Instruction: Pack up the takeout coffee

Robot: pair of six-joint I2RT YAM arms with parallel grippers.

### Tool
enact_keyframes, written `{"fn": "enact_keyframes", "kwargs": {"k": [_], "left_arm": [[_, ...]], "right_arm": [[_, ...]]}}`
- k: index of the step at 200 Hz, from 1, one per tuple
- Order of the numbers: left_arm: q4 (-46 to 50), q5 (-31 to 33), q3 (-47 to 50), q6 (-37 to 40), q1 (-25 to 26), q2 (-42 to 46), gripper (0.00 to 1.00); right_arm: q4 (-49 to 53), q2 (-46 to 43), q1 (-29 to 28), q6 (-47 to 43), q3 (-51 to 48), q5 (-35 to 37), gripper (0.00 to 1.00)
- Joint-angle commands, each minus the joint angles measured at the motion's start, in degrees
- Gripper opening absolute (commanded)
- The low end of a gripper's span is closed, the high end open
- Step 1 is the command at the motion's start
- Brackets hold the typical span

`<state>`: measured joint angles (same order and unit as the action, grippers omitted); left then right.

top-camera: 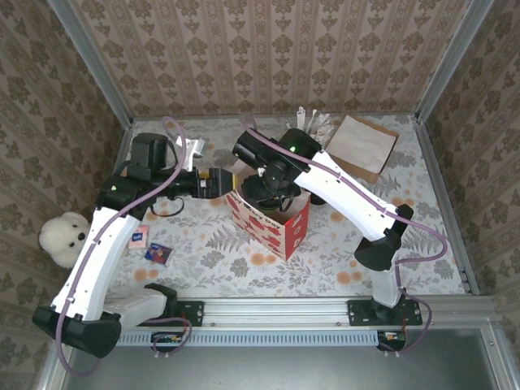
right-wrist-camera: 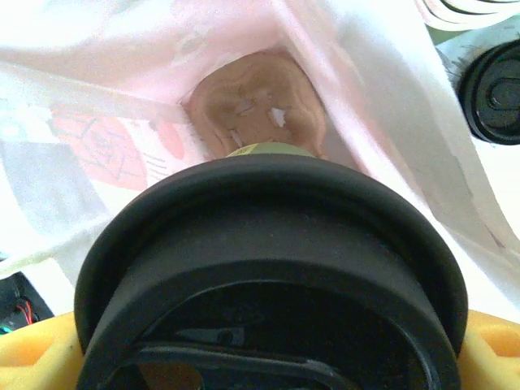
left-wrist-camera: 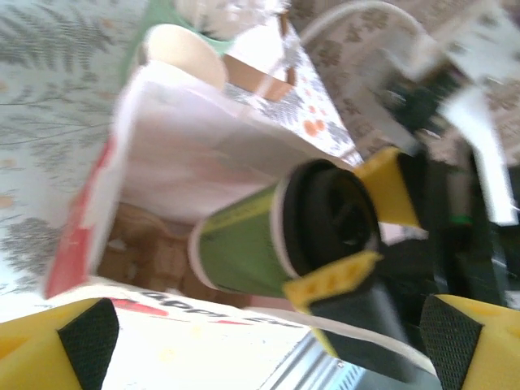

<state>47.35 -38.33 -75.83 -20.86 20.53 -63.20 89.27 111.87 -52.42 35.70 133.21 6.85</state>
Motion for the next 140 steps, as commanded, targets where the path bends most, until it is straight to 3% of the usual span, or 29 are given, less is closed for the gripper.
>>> {"fn": "enact_keyframes", "kwargs": {"k": [1, 27, 55, 78, 140], "left_arm": [[2.9, 6.1, -1.5, 3.5, -1.9, -4.0, 0.93], [4.2, 9.2, -6.7, 12.1, -1.4, -10.7, 0.87], [3.3, 5.2, -10.7, 17.7, -0.5, -17.2, 0.83], [3.7, 2.4, -12.6, 20.0, 1.0, -20.6, 0.78], [4.8, 2.9, -11.7, 22.5, 1.9, -22.7, 0.51]], "right_arm": [[0.3, -0.2, 0.5, -5.9, -0.4, -2.6, 0.63], [1.3, 0.0, 1.8, -10.5, -0.7, -3.6, 0.61], [2.1, 0.4, 2.7, -13.7, -1.1, -4.8, 0.61], [-0.3, -0.3, 4.3, -13.9, -2.5, -8.3, 0.61], [0.7, -1.0, 6.6, -15.0, -3.9, -7.7, 0.59]]}}
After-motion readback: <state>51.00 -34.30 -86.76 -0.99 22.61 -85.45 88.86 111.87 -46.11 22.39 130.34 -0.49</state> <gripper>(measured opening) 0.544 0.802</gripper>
